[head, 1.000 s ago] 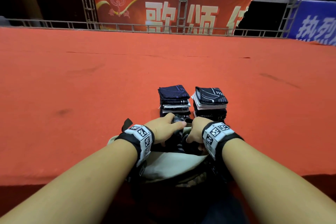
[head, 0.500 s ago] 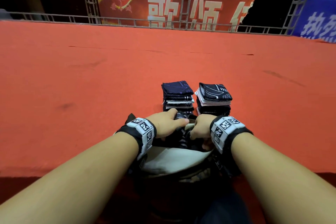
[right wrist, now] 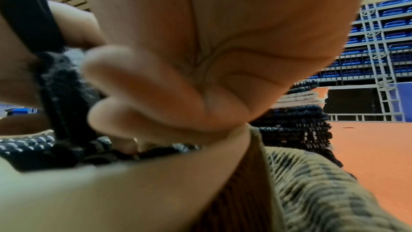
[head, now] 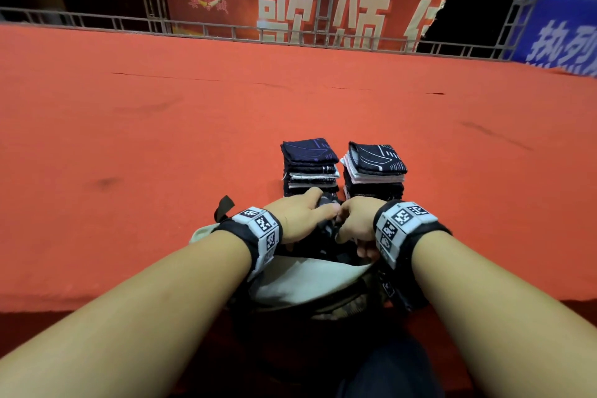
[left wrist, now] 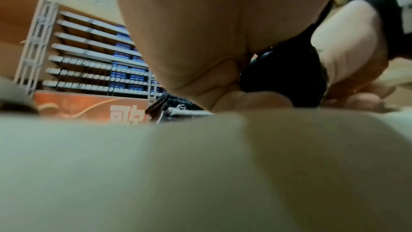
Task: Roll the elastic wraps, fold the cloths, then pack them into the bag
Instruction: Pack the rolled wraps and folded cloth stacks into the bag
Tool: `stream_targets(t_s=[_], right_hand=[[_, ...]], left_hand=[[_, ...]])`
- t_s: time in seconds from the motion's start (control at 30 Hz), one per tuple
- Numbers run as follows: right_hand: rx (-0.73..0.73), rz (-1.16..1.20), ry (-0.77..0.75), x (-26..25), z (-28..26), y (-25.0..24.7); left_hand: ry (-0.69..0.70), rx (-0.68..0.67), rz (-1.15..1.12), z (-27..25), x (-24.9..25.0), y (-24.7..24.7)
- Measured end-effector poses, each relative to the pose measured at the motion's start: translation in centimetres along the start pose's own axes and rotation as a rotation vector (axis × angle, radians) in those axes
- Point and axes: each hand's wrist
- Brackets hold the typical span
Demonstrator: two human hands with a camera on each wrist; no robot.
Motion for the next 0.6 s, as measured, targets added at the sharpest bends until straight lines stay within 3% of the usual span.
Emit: stream_targets(t_s=[0.27,0.6], right_hand=[[0.021,-0.067,-0.023,-1.3,0.2,-0.5],[0.061,-0.027,-0.008,0.0,-0.5,-0.6]], left_hand=[[0.039,-0.007,0.136,-1.1,0.2,-0.6],[0.045,-0.004,0.059,-1.1,-0.7,-0.5]])
Point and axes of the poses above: each hand's wrist, its own z-axis towards the middle knuckle, its own y-axis out of the palm, x = y × z, and after that the axes turned 7 degrees about -z, right-handed
